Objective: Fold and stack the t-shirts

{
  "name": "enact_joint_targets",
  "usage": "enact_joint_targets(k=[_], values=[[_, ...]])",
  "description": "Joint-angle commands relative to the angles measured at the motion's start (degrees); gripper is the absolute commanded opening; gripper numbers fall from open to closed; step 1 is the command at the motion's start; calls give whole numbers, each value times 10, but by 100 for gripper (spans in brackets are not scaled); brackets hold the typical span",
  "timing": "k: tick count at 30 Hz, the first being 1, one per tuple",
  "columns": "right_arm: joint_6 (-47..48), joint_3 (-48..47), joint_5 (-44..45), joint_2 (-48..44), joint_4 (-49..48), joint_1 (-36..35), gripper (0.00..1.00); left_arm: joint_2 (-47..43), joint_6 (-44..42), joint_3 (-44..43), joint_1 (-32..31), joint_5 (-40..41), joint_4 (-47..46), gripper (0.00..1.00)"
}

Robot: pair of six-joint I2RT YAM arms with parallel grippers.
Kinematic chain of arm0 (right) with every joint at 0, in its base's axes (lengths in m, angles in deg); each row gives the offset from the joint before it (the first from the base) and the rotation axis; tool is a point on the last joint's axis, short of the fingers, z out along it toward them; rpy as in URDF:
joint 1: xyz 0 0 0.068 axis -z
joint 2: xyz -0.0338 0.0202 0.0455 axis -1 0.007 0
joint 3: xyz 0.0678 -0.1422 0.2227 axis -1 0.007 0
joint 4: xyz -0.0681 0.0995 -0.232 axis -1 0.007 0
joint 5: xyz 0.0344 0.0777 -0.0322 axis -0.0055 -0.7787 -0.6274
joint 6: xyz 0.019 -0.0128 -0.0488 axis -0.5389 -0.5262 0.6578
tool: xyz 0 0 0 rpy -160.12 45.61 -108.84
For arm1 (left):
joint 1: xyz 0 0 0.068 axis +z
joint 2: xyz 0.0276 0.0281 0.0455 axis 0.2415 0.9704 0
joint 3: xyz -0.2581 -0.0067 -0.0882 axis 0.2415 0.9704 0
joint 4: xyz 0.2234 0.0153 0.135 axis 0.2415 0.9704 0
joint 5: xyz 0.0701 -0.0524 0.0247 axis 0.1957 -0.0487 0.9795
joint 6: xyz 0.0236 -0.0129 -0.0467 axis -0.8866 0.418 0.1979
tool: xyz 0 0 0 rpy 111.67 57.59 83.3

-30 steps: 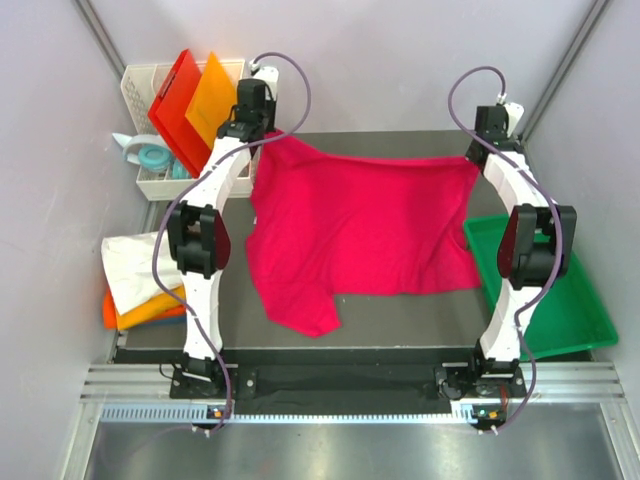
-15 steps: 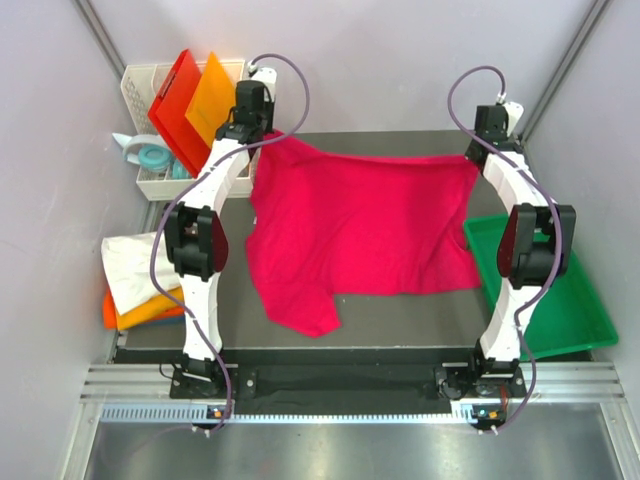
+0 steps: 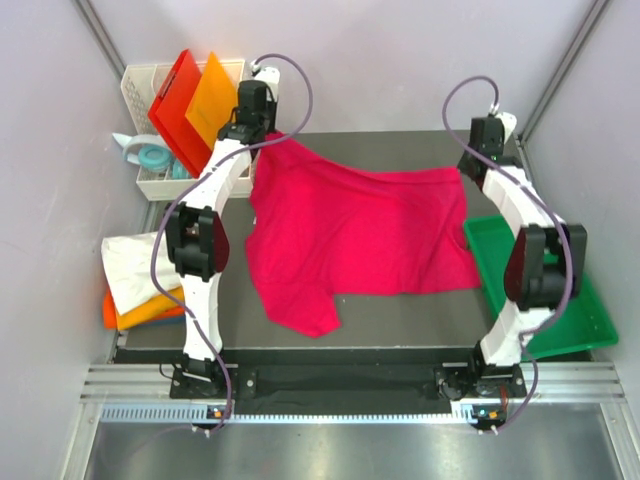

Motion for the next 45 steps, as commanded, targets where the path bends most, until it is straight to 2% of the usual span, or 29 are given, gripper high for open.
enact_joint_targets(k=[1,5,12,18,23,25,27,33,38,39,41,42,45], values=[[-41,124,-12,-146,5,-41,0,-13,2,7,-4,-5,-44,0],[-65,215,-9,-204,39,-68,0,-17,7,15,-6,-11,-51,0],[-102,302,-18,-205,58,-75,0,-25,14,40,-12,-8,-54,0],[-119,300,-22,-153,60,-32,0,-40,10,62,-18,-4,-57,0],[-130,288,4,-145,73,3,0,-50,5,78,-18,0,-59,0],[-139,286,15,-141,86,43,0,-54,4,84,-18,1,-60,0],[-145,287,14,-146,99,81,0,-57,4,88,-18,1,-59,0],[-153,312,23,-181,89,133,0,-58,3,89,-18,0,-59,0],[-93,317,-63,-204,17,100,0,-59,6,90,-20,-5,-57,0],[-80,318,-65,-228,7,64,6,-61,6,92,-20,-7,-57,0],[-73,312,-57,-249,-9,26,26,-67,6,94,-22,-10,-56,0],[-73,301,-47,-264,-10,-11,41,-69,7,95,-23,-12,-56,0],[-74,260,-38,-260,-11,-47,63,-75,9,100,-24,-14,-55,0]])
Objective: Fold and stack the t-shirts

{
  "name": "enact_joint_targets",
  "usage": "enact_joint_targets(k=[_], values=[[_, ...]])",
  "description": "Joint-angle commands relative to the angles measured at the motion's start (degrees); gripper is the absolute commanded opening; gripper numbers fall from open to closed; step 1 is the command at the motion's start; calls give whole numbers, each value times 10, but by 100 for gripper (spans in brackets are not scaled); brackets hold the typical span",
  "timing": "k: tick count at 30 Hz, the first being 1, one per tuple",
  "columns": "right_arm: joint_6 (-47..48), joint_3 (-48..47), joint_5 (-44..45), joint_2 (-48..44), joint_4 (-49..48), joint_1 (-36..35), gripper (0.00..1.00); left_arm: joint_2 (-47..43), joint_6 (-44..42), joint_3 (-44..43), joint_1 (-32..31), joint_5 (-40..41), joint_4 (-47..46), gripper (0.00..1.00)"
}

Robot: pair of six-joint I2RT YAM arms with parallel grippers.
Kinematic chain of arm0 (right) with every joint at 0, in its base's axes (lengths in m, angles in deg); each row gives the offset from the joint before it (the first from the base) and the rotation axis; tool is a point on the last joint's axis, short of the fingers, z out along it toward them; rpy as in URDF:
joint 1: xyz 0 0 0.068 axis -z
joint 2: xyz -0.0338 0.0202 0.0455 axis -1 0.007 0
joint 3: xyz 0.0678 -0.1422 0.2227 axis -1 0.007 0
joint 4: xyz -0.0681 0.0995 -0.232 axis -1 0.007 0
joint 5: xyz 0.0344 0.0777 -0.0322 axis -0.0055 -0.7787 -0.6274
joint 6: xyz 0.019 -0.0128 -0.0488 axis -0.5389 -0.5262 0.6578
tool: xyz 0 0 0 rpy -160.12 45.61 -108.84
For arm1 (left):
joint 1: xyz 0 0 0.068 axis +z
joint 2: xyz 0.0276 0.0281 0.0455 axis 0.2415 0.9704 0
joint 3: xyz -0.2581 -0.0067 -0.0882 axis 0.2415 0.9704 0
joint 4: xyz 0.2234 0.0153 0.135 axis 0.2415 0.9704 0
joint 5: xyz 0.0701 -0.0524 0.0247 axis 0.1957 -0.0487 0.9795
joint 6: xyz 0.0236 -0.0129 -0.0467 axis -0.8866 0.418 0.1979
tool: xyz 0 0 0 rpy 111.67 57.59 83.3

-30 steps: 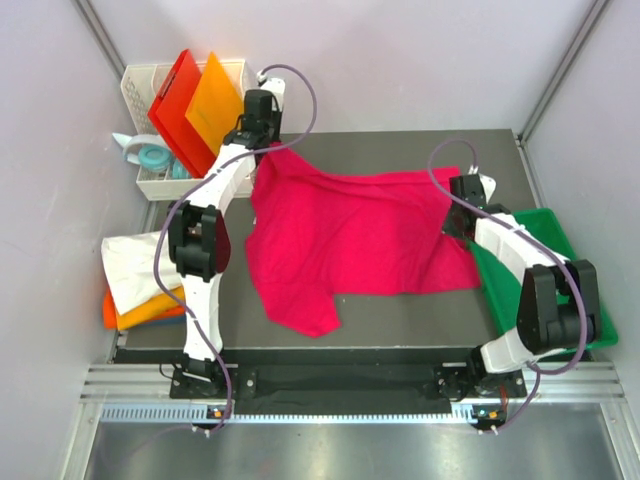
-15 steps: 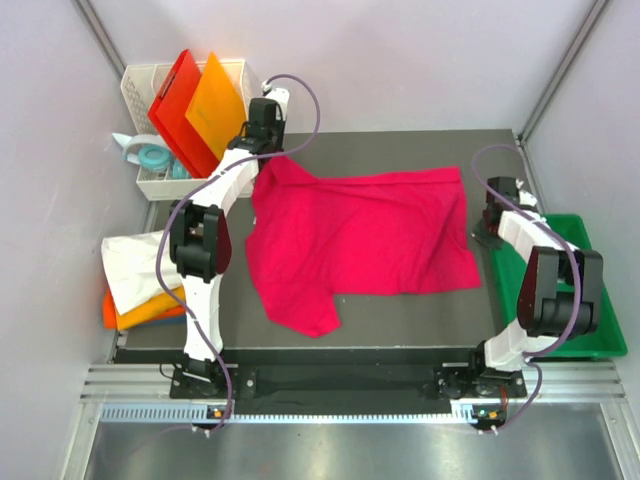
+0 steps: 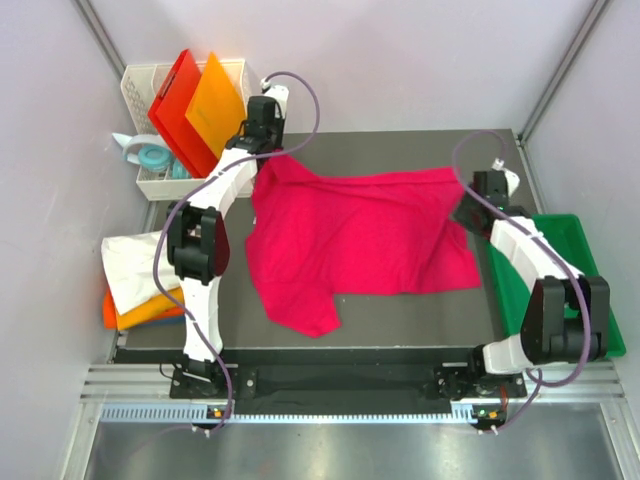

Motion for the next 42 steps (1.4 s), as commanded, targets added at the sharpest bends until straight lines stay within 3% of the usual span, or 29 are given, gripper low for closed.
enact_joint_targets(k=[1,5,13,17,24,31,42], values=[[22,-74,18,-21,-40,-61,65,-56,4,9,-5,-9,-30,0],[26,-148,16,47,-24,-73,66,-65,9,19,-6,-10,-27,0],[40,-410,40,289,49,-69,45,-73,9,33,-6,-7,-19,0],[48,-507,54,384,54,-69,43,-79,5,41,-6,-2,-16,0],[55,-629,88,457,83,-50,48,-86,10,63,-6,-4,-16,0],[60,-660,104,495,128,-15,49,-77,3,65,-5,-4,-15,0],[56,-592,99,497,106,-2,49,-55,5,43,-6,-9,-7,0]])
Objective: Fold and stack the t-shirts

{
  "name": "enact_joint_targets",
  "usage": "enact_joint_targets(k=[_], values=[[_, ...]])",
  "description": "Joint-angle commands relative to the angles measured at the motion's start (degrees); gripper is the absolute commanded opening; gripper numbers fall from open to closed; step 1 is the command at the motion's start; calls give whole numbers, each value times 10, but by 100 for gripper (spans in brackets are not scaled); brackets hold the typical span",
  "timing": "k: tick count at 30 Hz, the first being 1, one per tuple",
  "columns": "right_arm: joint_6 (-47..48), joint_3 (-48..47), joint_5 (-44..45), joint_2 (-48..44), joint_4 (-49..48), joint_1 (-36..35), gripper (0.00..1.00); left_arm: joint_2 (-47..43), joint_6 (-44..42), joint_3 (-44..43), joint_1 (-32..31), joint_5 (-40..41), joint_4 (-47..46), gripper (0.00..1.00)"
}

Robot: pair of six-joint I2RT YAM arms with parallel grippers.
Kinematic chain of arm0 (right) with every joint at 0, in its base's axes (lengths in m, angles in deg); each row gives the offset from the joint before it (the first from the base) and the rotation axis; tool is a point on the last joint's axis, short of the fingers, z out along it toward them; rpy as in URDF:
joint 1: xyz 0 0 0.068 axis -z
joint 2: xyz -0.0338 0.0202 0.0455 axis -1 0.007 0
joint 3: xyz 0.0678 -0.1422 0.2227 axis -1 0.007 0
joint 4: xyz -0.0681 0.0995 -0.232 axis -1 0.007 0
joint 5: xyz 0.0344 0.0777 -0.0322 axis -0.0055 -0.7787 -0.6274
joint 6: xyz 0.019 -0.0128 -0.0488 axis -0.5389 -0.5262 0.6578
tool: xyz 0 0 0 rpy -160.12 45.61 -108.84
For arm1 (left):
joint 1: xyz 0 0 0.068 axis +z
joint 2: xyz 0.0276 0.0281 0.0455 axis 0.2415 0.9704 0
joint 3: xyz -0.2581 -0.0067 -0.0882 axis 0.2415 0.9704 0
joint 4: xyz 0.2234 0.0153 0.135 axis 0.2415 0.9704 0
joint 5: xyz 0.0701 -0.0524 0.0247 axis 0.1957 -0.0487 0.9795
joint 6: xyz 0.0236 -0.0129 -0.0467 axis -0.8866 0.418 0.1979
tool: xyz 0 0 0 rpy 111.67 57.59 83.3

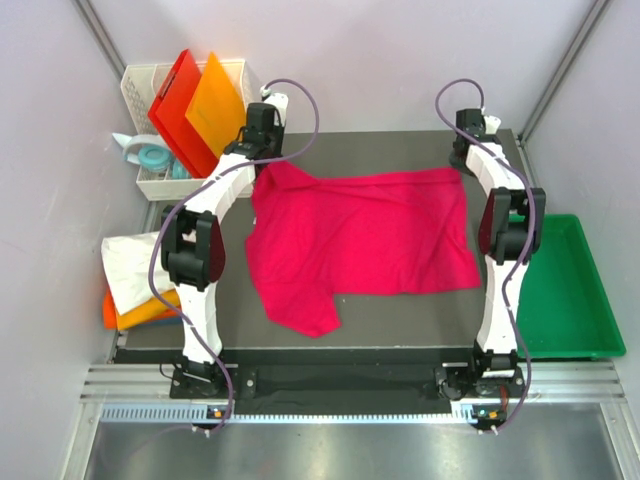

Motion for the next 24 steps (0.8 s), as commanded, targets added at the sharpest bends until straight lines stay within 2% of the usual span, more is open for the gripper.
enact_joint_targets(k=[1,21,24], values=[[2,6,1,8,-12,-1,49,-12,-2,-23,-2,-1,-9,0],[-9,-4,-49,42,-10,10,47,-9,-2,-5,-2,0,-12,0],[-9,-10,-51,47,-5,23,43,-9,-3,-4,-2,1,-13,0]])
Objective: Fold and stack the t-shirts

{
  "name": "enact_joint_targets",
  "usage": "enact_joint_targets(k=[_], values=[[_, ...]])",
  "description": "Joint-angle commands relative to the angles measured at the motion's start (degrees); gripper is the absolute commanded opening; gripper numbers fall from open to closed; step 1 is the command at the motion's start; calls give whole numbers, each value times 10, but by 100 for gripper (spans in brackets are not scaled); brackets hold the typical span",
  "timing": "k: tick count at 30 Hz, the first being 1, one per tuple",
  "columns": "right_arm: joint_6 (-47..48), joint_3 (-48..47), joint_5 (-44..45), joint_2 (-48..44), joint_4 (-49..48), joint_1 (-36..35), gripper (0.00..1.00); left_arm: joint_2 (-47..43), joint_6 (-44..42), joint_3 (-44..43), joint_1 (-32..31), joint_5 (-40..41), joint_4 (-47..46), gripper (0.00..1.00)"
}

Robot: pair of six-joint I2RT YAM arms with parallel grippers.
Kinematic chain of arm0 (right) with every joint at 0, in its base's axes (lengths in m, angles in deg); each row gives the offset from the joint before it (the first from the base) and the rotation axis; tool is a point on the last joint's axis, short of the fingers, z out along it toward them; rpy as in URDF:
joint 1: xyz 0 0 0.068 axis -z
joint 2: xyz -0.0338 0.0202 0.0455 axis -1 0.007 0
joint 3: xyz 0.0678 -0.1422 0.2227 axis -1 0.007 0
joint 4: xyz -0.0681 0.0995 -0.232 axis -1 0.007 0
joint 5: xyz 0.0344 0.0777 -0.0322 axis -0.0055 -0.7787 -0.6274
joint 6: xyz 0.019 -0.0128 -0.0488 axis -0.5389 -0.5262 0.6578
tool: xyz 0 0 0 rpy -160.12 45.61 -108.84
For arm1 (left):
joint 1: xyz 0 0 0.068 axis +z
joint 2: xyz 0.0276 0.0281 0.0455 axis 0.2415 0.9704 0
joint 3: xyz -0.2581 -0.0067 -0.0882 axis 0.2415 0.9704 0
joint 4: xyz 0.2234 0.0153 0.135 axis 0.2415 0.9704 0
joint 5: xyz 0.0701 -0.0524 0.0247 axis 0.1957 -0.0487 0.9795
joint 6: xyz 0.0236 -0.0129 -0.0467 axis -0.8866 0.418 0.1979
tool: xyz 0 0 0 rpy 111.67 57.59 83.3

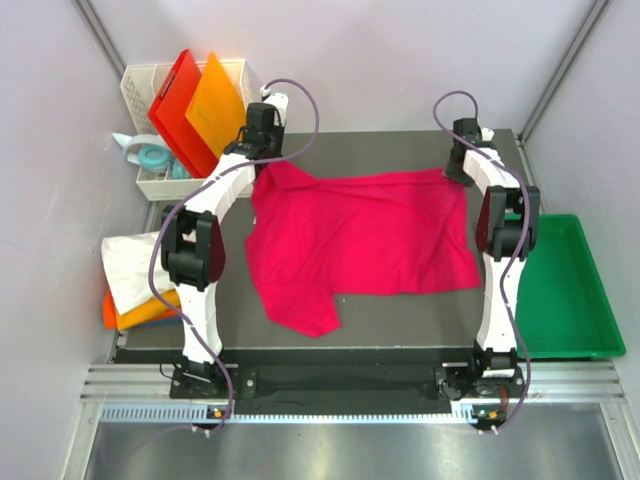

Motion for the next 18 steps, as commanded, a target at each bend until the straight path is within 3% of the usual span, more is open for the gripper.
enact_joint_targets(k=[1,12,16,18], values=[[-7,-22,-8,7,-5,19,41,-9,-3,-4,-2,1,-14,0],[-3,-10,4,-4,-29,20,22,-2,-1,-8,-2,-2,-14,0],[-4,-8,6,-7,-32,21,2,0,-3,-8,-2,-2,-14,0],[-3,-9,5,-7,-34,20,0,1,-3,-8,-2,-2,-14,0]])
